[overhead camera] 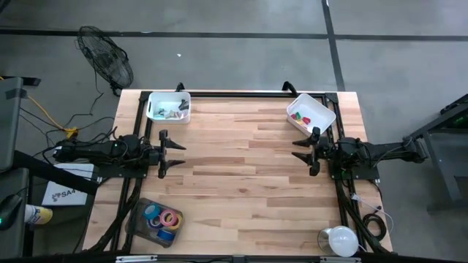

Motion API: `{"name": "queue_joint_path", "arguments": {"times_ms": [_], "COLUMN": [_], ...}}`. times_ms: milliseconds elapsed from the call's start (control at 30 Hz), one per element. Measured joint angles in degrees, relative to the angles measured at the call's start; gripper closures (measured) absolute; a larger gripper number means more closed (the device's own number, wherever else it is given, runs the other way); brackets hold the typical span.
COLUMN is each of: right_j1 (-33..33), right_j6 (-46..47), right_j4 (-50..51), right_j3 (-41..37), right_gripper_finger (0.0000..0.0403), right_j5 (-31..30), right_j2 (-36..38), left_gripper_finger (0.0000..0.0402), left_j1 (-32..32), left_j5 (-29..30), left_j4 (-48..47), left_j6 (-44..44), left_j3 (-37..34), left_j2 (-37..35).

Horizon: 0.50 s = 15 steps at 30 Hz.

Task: Pick and place Stapler, Stapler remover, tape
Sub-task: Return to Home Position

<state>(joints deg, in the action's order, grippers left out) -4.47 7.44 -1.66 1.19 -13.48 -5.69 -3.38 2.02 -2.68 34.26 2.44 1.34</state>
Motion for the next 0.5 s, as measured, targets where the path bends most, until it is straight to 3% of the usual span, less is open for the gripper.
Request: {"name": "queue_joint_path", "arguments": {"times_ms": [500], "right_j1": [0.0], "right_j6": [0.0], "right_j4": [0.0], "right_j3": [0.0], "right_gripper_finger": [0.0201], "right_j5": [0.0], "right_j2": [0.0], "left_gripper_finger": [0.0163], "left_j1": [-1.1], "left_j5": [-1.5], "left_j4": [-0.1], "left_j6": [0.0], "left_j3": [-0.1], "left_j2": [0.0]}}
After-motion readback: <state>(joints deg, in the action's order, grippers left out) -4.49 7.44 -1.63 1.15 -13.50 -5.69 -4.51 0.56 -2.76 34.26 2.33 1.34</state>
